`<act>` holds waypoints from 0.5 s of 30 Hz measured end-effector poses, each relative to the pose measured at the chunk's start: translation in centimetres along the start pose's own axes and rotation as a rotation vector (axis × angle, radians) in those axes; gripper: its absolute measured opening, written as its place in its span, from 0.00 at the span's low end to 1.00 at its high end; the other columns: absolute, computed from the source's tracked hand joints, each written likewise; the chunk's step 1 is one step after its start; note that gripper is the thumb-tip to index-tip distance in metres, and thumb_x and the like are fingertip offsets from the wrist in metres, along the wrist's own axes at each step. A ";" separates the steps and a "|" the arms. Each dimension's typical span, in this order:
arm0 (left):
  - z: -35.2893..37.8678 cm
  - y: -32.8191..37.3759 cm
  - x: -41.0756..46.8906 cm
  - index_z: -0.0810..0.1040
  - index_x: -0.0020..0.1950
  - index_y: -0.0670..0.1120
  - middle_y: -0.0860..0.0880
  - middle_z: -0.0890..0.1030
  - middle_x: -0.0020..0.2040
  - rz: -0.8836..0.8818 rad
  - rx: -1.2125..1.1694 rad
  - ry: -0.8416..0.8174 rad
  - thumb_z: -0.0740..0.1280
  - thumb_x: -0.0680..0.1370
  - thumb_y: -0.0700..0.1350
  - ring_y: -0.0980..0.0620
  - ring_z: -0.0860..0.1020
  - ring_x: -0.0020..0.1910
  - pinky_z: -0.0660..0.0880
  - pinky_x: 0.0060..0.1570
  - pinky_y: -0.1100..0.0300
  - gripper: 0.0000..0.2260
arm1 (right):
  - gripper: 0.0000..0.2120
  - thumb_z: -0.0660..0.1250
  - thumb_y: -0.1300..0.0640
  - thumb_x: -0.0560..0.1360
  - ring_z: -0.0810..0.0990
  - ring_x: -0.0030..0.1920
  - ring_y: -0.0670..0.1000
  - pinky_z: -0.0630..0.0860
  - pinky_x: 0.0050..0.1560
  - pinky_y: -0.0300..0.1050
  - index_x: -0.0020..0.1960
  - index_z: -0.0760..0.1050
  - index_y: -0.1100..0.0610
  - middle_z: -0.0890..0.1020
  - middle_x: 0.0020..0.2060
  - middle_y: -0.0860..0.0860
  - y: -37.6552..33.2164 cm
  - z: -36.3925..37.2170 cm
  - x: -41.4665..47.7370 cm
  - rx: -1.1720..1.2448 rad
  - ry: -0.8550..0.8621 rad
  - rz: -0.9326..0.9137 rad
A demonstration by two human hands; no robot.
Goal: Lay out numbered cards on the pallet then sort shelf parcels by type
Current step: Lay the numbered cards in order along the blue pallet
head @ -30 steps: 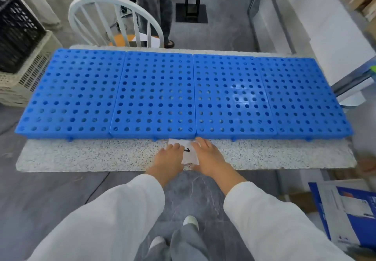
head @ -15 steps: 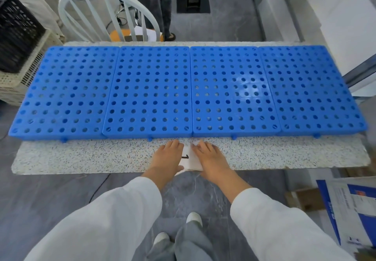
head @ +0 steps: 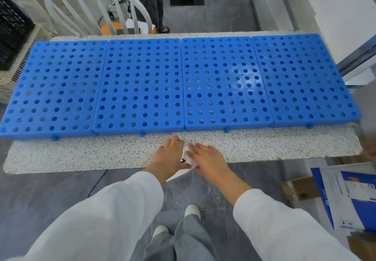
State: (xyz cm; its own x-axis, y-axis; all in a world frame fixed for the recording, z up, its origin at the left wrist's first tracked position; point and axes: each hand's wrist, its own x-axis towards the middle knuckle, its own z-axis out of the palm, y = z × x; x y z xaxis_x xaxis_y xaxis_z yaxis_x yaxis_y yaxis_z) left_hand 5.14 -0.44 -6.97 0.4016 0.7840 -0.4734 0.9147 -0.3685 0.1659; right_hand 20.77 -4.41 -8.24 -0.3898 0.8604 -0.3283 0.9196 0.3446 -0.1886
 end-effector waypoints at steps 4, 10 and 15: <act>-0.1 -0.4 -0.4 0.67 0.70 0.46 0.47 0.64 0.68 -0.051 -0.194 -0.046 0.64 0.78 0.57 0.47 0.65 0.66 0.72 0.61 0.49 0.25 | 0.20 0.65 0.60 0.77 0.68 0.71 0.53 0.65 0.68 0.50 0.69 0.71 0.51 0.70 0.71 0.50 -0.4 0.3 -0.6 -0.022 0.067 -0.019; -1.7 -1.2 -1.0 0.73 0.47 0.41 0.46 0.76 0.46 -0.275 -0.435 -0.060 0.55 0.82 0.46 0.50 0.73 0.40 0.71 0.41 0.57 0.11 | 0.18 0.67 0.61 0.77 0.74 0.66 0.56 0.65 0.69 0.47 0.65 0.77 0.50 0.79 0.63 0.53 0.4 -0.4 -1.8 0.190 0.099 0.037; -2.4 -0.4 -1.5 0.79 0.46 0.39 0.45 0.82 0.43 -0.337 -0.725 -0.168 0.59 0.80 0.59 0.47 0.80 0.42 0.75 0.47 0.55 0.24 | 0.22 0.70 0.72 0.70 0.75 0.66 0.53 0.61 0.73 0.49 0.56 0.83 0.51 0.80 0.62 0.49 1.6 -2.2 -1.1 0.302 0.296 -0.033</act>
State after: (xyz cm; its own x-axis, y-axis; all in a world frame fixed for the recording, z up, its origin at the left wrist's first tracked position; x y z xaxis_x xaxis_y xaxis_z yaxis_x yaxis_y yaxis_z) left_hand 4.29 -0.26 -4.28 0.1402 0.6884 -0.7117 0.8098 0.3339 0.4825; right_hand 22.74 -3.99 -6.18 -0.3472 0.9367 -0.0458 0.8341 0.2861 -0.4716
